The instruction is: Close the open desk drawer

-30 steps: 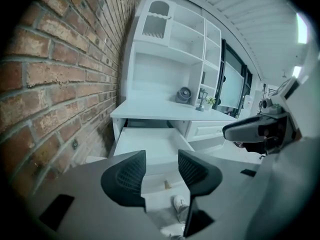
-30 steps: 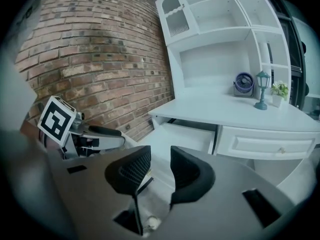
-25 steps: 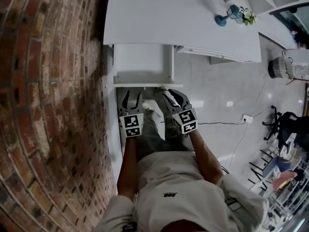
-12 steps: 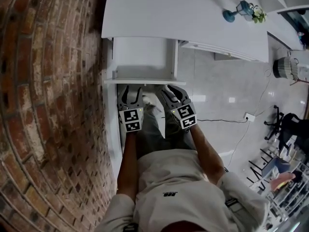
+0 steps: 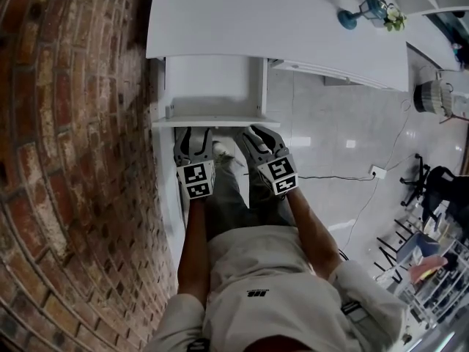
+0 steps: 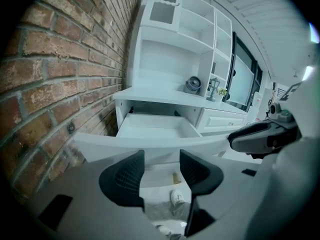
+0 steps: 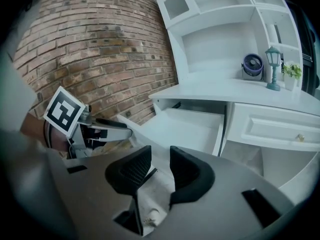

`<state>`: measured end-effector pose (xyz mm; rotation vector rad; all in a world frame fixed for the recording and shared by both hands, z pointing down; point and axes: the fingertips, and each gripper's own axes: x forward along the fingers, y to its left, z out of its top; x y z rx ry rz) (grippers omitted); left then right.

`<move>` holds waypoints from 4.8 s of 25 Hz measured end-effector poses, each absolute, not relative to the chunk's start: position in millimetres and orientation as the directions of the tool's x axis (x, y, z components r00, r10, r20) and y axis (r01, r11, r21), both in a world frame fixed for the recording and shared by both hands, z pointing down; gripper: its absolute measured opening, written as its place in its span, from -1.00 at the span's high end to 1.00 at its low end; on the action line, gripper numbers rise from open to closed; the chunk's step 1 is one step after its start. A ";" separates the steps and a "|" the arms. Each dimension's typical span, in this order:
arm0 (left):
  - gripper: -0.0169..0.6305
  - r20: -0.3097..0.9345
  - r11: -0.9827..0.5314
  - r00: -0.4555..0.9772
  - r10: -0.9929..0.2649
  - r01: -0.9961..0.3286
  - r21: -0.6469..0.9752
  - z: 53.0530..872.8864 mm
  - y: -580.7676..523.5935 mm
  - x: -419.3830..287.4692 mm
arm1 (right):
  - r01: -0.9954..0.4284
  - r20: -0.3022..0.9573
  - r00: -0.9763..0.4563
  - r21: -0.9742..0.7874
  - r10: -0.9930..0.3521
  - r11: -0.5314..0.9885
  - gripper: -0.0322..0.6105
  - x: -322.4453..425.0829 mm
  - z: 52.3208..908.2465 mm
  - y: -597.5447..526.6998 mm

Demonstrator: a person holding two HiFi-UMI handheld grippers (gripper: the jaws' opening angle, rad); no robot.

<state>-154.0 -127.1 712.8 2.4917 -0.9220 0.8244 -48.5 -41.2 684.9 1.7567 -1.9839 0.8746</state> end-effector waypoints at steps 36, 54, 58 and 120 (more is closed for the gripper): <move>0.23 0.632 -0.699 0.599 -0.491 -0.704 0.125 711.7 -191.7 -105.4 | -0.972 0.667 -0.203 -0.227 -0.717 0.064 0.52 -0.9 702.8 -97.0; 0.23 0.633 -0.694 0.595 -0.495 -0.709 0.123 712.3 -214.4 -88.0 | -0.973 0.666 -0.191 -0.226 -0.721 0.049 0.52 22.1 705.2 -116.7; 0.23 0.628 -0.695 0.598 -0.498 -0.708 0.124 711.2 -221.0 -83.7 | -0.974 0.668 -0.188 -0.222 -0.721 0.048 0.52 26.7 705.2 -122.5; 0.23 0.627 -0.693 0.599 -0.498 -0.710 0.127 712.3 -282.7 -36.7 | -0.978 0.674 -0.154 -0.210 -0.722 0.011 0.53 77.4 711.8 -182.3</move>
